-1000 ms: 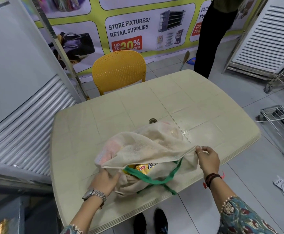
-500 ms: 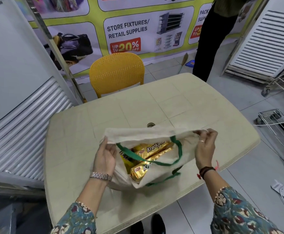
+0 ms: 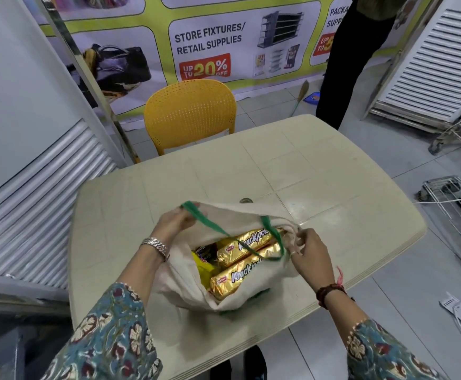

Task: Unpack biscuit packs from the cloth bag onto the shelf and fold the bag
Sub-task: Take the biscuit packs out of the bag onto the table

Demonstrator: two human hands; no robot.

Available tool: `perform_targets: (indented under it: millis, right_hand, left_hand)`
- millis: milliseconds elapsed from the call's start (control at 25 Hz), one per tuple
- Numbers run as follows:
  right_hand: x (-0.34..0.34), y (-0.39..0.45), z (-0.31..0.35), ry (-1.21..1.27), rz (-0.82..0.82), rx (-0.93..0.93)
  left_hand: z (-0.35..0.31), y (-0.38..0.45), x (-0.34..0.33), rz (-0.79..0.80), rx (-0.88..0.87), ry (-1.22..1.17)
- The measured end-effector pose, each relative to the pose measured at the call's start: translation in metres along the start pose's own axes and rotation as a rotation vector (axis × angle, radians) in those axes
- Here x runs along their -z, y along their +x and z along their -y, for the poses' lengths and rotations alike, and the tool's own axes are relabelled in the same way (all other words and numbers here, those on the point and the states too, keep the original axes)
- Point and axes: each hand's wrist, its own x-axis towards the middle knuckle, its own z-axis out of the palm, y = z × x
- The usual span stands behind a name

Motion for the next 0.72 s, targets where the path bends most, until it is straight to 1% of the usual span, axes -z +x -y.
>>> perform_targets:
  millis: [40, 80, 120, 160, 200, 240, 280, 320, 360, 400, 440, 480, 560, 600, 640, 680, 720]
  right_hand:
    - [-0.001, -0.004, -0.003, -0.062, 0.009, 0.048]
    - [0.000, -0.007, -0.004, -0.115, 0.017, 0.116]
    - [0.000, -0.010, -0.003, -0.144, 0.022, 0.203]
    - [0.001, -0.014, -0.001, -0.155, 0.030, 0.306]
    - [0.002, -0.017, 0.002, -0.170, 0.057, 0.420]
    - [0.001, -0.020, 0.004, -0.208, 0.113, 0.533]
    - [-0.001, -0.023, 0.006, -0.266, 0.187, 0.624]
    - [-0.005, -0.025, 0.008, -0.328, 0.248, 0.691]
    - [-0.010, -0.025, 0.009, -0.379, 0.277, 0.735]
    - [-0.014, -0.025, 0.010, -0.410, 0.274, 0.768]
    - [-0.019, -0.023, 0.011, -0.432, 0.264, 0.784]
    - [-0.023, -0.022, 0.013, -0.451, 0.258, 0.789]
    - [-0.028, -0.022, 0.018, -0.488, 0.245, 0.793]
    - [-0.030, -0.022, 0.019, -0.501, 0.226, 0.797]
    - [-0.032, -0.023, 0.020, -0.514, 0.201, 0.795]
    - [-0.033, -0.026, 0.022, -0.532, 0.174, 0.790]
    - [-0.033, -0.028, 0.023, -0.557, 0.141, 0.787]
  left_hand:
    - [-0.008, -0.002, 0.002, 0.093, 0.033, -0.321]
    - [-0.016, -0.004, 0.005, 0.203, 0.051, -0.556]
    - [-0.022, -0.004, 0.008, 0.274, 0.060, -0.742]
    - [-0.025, -0.003, 0.010, 0.279, 0.048, -0.907]
    - [-0.028, -0.002, 0.012, 0.229, 0.047, -1.051]
    - [-0.029, 0.000, 0.012, 0.140, 0.069, -1.131]
    - [-0.029, 0.003, 0.011, 0.059, 0.103, -1.116]
    - [-0.027, 0.004, 0.008, 0.004, 0.161, -1.006]
    - [-0.022, 0.004, 0.004, -0.025, 0.235, -0.830]
    - [-0.014, 0.002, 0.001, -0.058, 0.295, -0.602]
    - [-0.005, 0.000, -0.002, -0.109, 0.303, -0.343]
    - [0.003, -0.004, -0.005, -0.180, 0.240, -0.092]
    - [0.017, -0.015, -0.010, -0.284, -0.030, 0.328]
    - [0.021, -0.021, -0.012, -0.271, -0.174, 0.450]
    - [0.024, -0.028, -0.016, -0.208, -0.285, 0.518]
    - [0.027, -0.033, -0.019, -0.120, -0.351, 0.557]
    - [0.029, -0.037, -0.022, -0.038, -0.381, 0.606]
